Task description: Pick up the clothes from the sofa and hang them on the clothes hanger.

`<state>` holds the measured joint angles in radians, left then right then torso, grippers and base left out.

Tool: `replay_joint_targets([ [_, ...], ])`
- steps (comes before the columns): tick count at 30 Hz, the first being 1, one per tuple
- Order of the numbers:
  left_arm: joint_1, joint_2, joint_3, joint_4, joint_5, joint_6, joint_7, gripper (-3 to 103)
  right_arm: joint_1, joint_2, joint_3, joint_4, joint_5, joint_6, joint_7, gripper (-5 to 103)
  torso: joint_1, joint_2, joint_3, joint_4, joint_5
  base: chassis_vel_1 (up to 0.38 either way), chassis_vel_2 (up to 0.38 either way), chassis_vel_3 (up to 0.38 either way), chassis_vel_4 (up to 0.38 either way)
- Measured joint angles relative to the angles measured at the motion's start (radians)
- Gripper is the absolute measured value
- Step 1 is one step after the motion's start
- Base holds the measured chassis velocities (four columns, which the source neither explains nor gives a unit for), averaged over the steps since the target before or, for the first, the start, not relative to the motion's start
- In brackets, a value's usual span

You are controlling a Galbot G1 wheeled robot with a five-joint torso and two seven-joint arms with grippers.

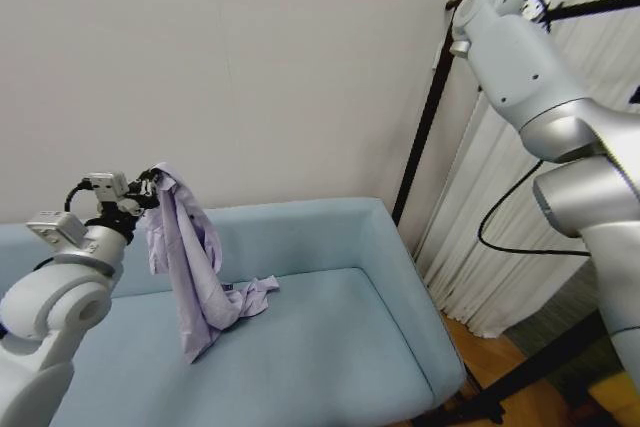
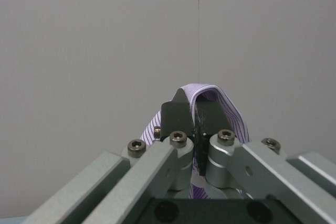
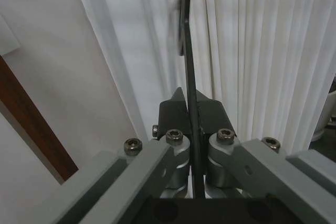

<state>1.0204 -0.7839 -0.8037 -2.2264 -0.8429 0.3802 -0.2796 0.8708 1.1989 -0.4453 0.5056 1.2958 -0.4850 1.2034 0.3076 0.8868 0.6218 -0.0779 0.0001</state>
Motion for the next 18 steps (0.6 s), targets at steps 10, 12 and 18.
replay_joint_targets([
  [10,0.010,-0.003,-0.003,-0.003,0.003,-0.004,0.005,1,-0.011,-0.034,-0.070,0.112,-0.012,0.017,0.020,2,0.000,0.000,0.000,-0.0002,0.0001,0.000,0.000,0.000,0.000],
  [12,0.010,-0.003,-0.003,-0.004,0.003,-0.004,0.005,1,-0.014,-0.036,-0.072,0.129,0.000,0.017,0.033,2,0.000,0.000,0.000,-0.0002,0.0001,0.000,0.000,0.000,0.000],
  [18,0.026,-0.006,-0.015,-0.014,0.003,-0.004,0.005,1,-0.058,-0.058,-0.102,0.281,0.062,0.017,0.094,2,0.000,0.000,0.000,0.0005,-0.0006,0.000,0.000,0.000,0.000],
])
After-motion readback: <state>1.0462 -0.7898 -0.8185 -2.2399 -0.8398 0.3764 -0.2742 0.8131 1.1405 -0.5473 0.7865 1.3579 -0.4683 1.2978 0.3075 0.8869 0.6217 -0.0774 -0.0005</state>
